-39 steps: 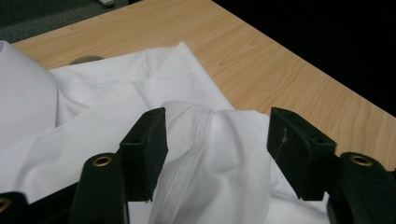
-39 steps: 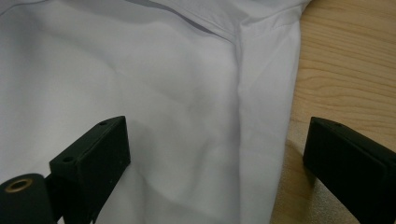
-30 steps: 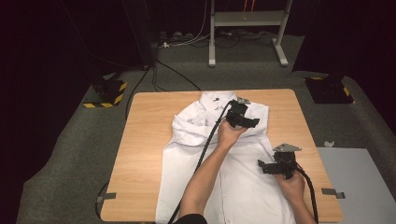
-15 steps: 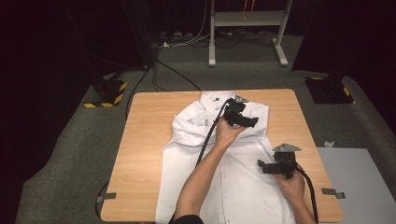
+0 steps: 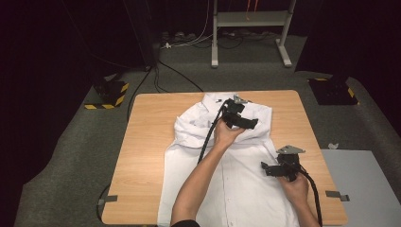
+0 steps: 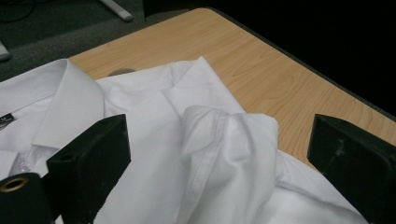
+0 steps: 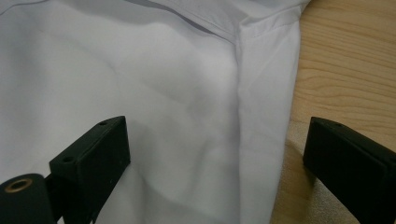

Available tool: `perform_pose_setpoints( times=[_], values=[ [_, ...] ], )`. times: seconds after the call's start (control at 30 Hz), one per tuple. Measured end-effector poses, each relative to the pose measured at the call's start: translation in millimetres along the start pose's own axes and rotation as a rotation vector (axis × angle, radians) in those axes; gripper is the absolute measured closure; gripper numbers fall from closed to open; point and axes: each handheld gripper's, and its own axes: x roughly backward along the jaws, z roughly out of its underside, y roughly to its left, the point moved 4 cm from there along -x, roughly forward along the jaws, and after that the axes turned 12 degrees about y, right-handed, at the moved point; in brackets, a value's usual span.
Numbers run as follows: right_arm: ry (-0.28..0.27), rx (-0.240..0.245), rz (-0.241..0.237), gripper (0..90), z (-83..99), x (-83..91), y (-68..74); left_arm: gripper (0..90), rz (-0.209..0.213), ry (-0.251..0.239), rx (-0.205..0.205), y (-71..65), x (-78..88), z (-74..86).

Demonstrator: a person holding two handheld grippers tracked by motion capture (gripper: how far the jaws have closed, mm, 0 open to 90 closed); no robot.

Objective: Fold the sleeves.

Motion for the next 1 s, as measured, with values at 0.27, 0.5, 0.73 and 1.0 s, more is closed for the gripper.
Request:
perform_pose_setpoints(
  times=[0.27, 0.5, 0.73, 1.0],
  values=[
    [0.0, -0.001, 0.0, 6.9, 0.0, 0.0, 0.1, 5.2, -0.019, -0.009, -0.004, 3.9, 11.5, 1.6],
    [0.0, 0.001, 0.001, 7.0, 0.0, 0.0, -0.1, 5.0, -0.019, -0.023, -0.01, 5.6, 21.0, 1.4],
    [0.001, 0.0, 0.0, 7.0, 0.1, 0.0, 0.1, 4.9, -0.031, -0.038, -0.01, 9.7, 31.0, 2.0],
    [0.0, -0.001, 0.0, 6.9, 0.0, 0.0, 0.0, 5.2, -0.054, -0.042, -0.016, 13.9, 39.3, 4.2]
  ],
)
